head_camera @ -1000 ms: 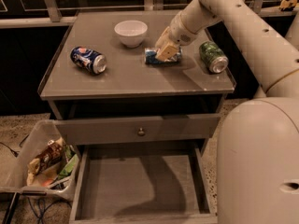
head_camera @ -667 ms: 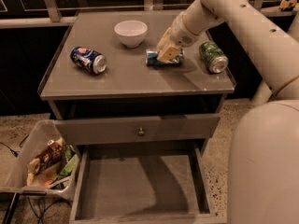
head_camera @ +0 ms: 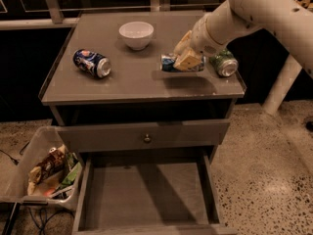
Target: Place redbull can into middle drawer
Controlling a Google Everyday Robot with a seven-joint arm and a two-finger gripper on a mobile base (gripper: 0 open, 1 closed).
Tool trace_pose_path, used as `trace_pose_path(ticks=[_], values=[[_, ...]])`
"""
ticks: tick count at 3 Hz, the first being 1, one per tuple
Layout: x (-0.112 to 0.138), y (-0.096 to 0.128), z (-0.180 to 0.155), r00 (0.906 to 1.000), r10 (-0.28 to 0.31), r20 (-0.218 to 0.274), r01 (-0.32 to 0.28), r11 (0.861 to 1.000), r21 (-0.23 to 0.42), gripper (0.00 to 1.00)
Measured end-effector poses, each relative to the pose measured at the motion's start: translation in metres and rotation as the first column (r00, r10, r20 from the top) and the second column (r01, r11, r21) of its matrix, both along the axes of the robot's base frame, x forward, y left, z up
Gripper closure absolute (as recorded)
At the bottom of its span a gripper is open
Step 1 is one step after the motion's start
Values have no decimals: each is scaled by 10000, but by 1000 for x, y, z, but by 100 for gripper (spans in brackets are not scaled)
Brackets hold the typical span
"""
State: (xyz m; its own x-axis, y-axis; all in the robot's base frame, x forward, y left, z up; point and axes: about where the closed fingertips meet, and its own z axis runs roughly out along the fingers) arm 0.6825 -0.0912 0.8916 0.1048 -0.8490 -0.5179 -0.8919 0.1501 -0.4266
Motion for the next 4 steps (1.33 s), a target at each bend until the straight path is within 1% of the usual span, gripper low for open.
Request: trace_pose_path(ticks=[1,2,3,4], values=[[-36,-4,8,9992,-171,367,169,9999,36,100],[-72,-6,5,9969,-449,648,445,9990,76,100],[-112,-7,-9,9944,-762,734,744,9969,261,100],[-145,-8,-29,9917,-1110,648,1079,9929,494,100]])
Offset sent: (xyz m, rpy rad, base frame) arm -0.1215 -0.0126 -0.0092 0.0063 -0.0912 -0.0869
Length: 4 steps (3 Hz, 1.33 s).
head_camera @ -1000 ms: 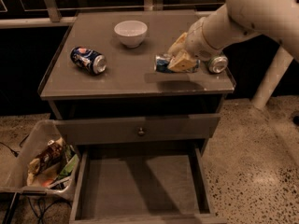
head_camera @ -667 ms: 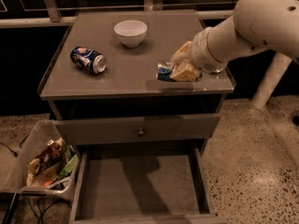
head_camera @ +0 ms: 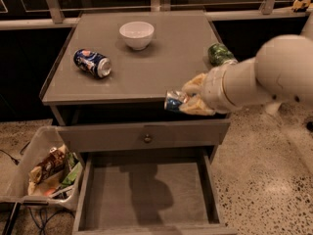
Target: Place redbull can into middle drawer
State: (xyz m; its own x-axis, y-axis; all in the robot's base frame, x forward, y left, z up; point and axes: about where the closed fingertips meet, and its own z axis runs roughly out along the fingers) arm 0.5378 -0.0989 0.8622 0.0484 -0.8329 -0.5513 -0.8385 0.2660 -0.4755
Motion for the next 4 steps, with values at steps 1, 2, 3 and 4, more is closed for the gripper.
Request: trace_pose_path(ticks=[1,2,3,4], values=[[-43,4,-49,9978,-390,-531,422,9973,605,100],[-43,4,-49,9978,-390,-531,422,9973,605,100],[-37,14,-73,9953,-324,-916,378,9976,586,100],[-31,33,-130,9850,-107,-1722,277,9949,969,100]])
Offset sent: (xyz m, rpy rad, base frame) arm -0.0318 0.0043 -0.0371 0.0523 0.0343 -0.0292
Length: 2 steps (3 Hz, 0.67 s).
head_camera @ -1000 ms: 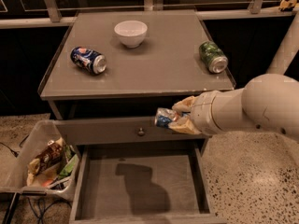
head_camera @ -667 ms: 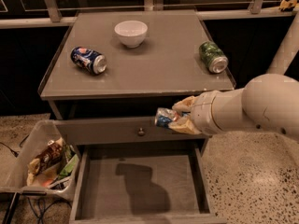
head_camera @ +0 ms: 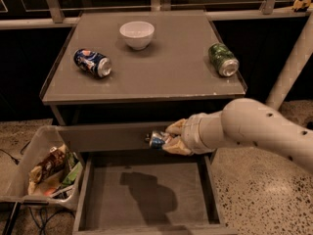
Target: Place redbull can into middle drawer
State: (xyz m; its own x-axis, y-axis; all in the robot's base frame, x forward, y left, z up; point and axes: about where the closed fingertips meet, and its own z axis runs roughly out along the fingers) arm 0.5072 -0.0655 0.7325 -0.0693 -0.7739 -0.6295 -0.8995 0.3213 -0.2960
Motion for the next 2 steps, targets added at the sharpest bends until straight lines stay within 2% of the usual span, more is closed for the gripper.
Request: trace_pose_path(ticks=[1,2], values=[[-1,10,-55,9982,36,-593,-9,9990,456,100],[-12,16,-94,9970,190,-748,-114,9949,1003,100]])
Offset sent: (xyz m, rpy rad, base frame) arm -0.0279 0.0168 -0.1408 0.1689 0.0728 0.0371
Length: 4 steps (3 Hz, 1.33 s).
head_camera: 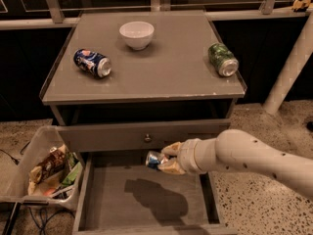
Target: Place redbull can into middle drawer
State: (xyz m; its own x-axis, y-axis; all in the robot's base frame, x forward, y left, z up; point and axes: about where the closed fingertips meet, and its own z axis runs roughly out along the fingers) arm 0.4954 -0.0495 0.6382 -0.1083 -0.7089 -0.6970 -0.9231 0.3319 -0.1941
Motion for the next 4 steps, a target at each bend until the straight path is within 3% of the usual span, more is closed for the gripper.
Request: trace_pose_path(ticks=[1,2,4], values=[[-16,3,-39,9997,218,84,-221,9990,392,100],[-25,4,-84,9997,202,122,-205,9995,248,100],[-3,-3,-162,9991,-297,315,321,9965,-777,100]])
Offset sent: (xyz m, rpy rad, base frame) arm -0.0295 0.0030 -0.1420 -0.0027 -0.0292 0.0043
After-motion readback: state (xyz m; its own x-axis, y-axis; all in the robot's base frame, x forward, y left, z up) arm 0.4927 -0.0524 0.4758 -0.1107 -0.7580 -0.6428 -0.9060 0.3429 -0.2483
